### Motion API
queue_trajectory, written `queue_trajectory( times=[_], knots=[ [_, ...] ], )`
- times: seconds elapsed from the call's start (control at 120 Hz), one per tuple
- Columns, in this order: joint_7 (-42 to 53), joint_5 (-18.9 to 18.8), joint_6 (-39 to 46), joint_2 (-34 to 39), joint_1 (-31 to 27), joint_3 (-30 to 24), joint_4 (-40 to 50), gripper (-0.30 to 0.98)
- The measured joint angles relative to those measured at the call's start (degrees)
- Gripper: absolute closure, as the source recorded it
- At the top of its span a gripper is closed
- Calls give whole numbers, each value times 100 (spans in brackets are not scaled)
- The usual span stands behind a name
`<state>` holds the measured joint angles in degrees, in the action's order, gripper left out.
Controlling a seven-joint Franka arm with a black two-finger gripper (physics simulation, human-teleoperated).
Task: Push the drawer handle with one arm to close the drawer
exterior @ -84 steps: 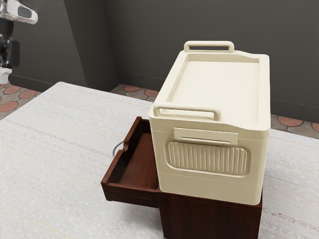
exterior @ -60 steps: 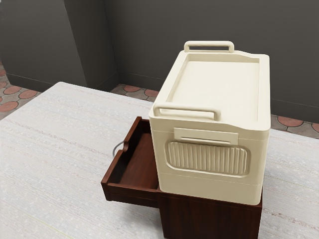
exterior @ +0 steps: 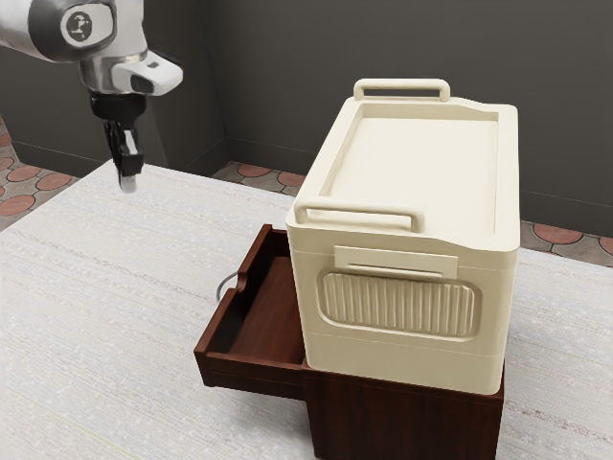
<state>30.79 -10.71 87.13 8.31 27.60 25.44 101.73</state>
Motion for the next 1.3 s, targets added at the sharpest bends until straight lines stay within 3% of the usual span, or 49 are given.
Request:
queue_trajectory(
  times=[0.092,0.217,0.55,0.958,1.3],
  knots=[
    [340,38,736,25,-358,-347,611,75],
    [795,66,1720,27,-474,-417,1375,77],
    [1936,77,3622,-15,-192,-279,2578,78],
    [2866,76,4895,-297,180,-119,3030,79],
    [3287,180,5330,-417,582,-117,3035,79]
  ],
)
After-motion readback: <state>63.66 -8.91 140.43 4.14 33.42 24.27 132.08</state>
